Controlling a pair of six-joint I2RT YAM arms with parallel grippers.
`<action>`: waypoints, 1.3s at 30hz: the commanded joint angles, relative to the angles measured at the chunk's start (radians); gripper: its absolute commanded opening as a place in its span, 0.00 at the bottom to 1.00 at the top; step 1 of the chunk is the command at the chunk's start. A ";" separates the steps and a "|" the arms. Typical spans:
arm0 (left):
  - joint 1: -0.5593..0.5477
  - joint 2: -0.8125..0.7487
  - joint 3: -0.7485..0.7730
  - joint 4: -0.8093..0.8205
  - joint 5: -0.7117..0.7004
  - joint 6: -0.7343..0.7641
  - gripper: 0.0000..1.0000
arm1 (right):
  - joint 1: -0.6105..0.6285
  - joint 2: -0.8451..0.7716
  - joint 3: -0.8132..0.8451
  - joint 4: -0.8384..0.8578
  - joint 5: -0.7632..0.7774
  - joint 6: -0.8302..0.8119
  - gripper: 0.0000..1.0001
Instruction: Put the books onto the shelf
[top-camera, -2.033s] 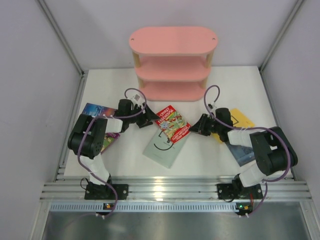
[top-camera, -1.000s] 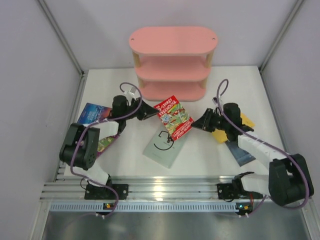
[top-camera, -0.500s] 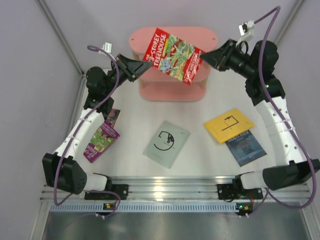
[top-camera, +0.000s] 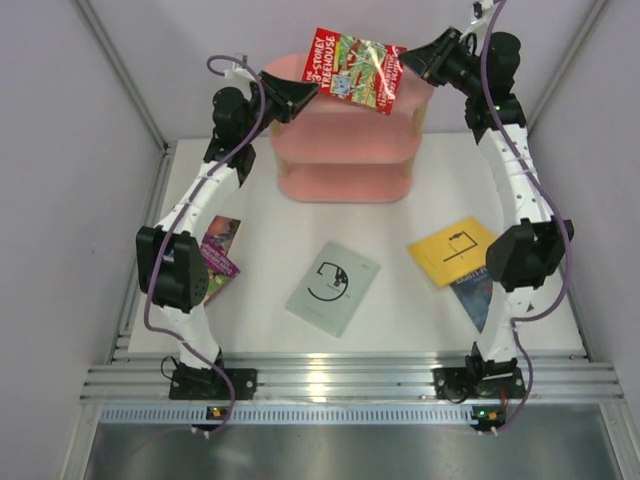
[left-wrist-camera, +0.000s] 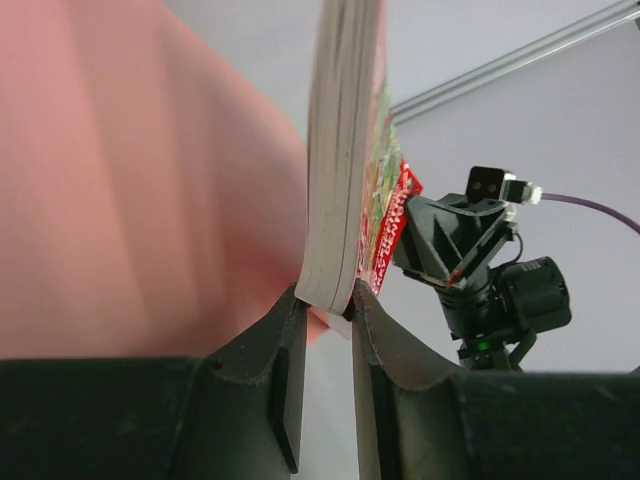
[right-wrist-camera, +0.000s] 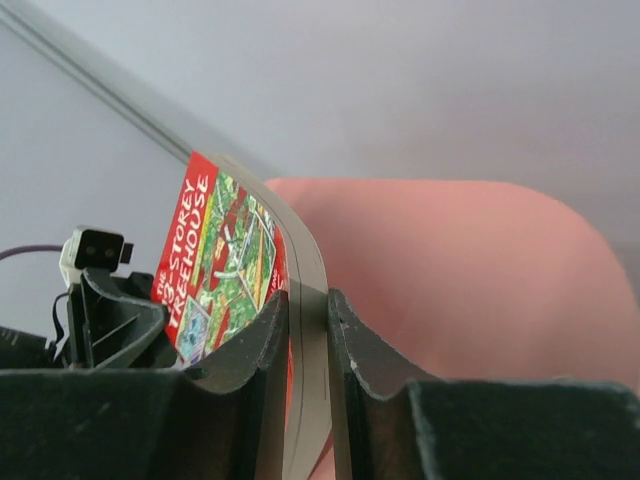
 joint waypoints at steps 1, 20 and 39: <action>0.002 0.048 0.127 -0.004 0.014 0.049 0.00 | -0.046 0.049 0.121 0.225 0.034 0.083 0.00; 0.002 -0.013 0.113 -0.224 -0.115 0.357 0.68 | -0.085 0.256 0.259 0.212 -0.008 0.075 0.29; 0.056 0.130 0.419 -0.484 -0.193 0.623 0.72 | -0.031 0.250 0.250 0.124 -0.072 -0.028 0.00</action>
